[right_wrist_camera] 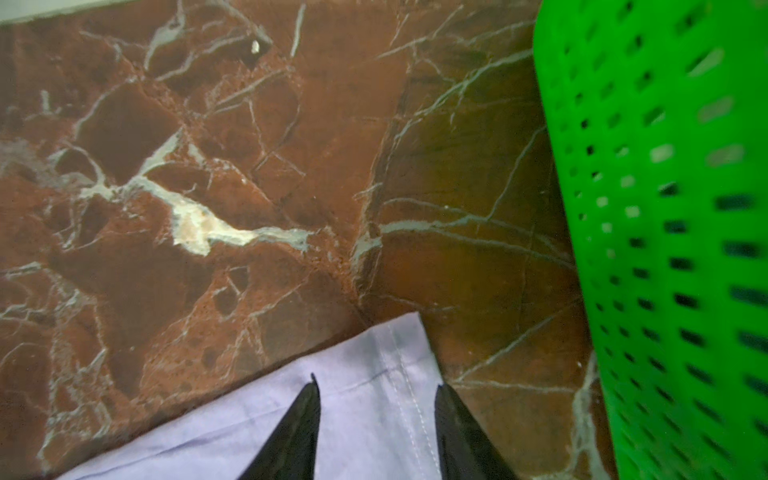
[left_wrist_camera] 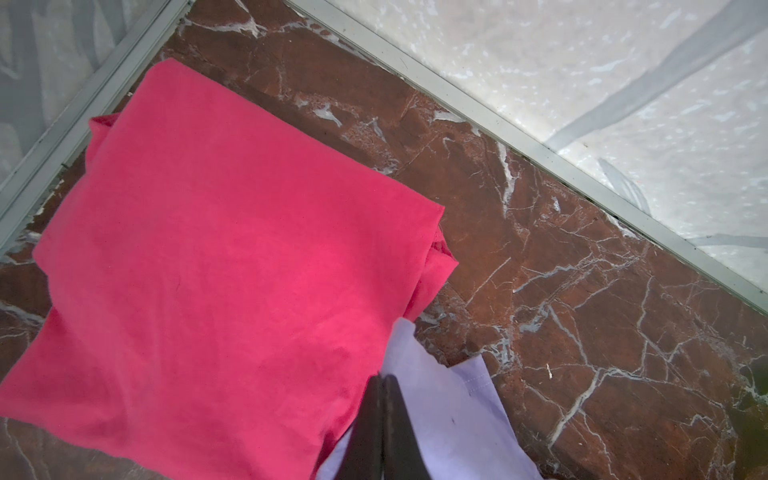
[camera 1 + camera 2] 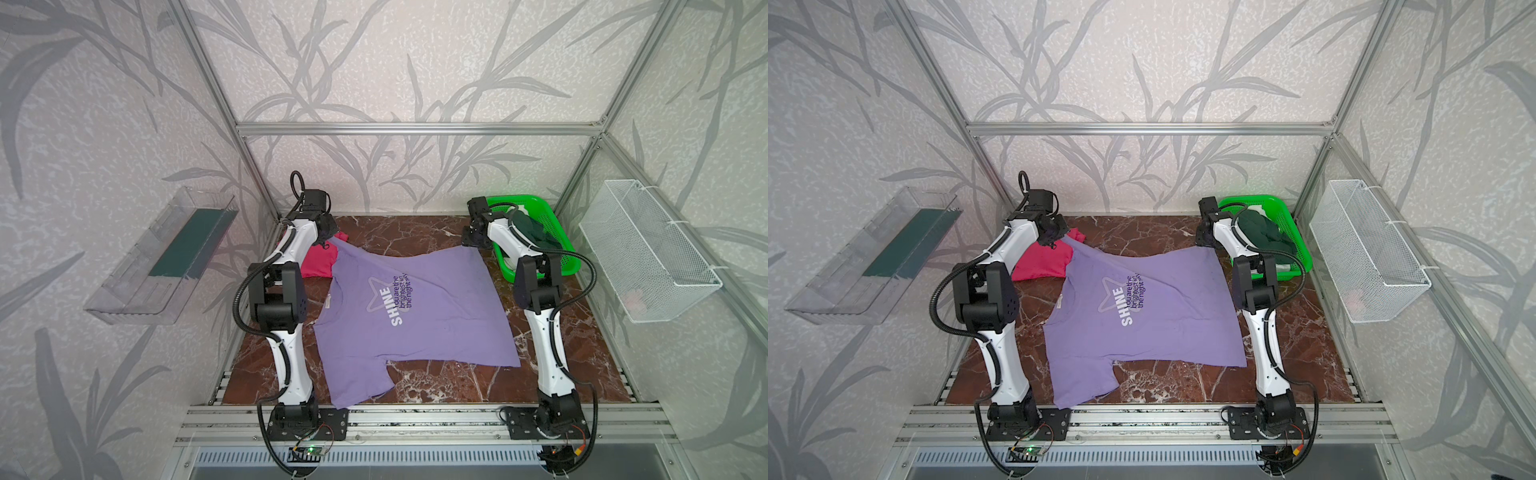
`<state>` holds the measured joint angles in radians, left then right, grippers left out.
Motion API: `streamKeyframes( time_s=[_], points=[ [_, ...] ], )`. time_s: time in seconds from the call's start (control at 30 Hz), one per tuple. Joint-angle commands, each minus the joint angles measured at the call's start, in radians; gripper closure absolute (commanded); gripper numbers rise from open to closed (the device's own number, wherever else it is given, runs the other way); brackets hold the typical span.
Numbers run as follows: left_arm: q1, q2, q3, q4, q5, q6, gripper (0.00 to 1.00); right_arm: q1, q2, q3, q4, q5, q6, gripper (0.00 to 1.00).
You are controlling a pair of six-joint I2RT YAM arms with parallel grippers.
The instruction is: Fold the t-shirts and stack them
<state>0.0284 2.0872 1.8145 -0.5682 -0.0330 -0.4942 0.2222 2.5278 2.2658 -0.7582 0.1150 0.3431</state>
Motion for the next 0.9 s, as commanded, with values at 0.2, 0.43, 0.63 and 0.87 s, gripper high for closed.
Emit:
streamKeyframes(
  time_s=[0.2,0.43,0.63,0.87],
  points=[
    [0.016,-0.026,-0.02,0.025,-0.002,-0.012,1.0,0.014,0.171,0.297,-0.254,0.078,0.012,0.55],
    [0.016,-0.013,-0.027,0.039,0.033,-0.024,1.0,0.014,0.166,0.258,-0.241,0.148,0.008,0.56],
    [0.018,-0.022,-0.031,0.04,0.033,-0.024,1.0,0.014,0.179,0.264,-0.239,0.11,-0.002,0.79],
    [0.018,-0.004,0.006,0.052,0.138,-0.002,1.0,0.014,0.151,0.278,-0.225,0.07,-0.006,1.0]
  ],
)
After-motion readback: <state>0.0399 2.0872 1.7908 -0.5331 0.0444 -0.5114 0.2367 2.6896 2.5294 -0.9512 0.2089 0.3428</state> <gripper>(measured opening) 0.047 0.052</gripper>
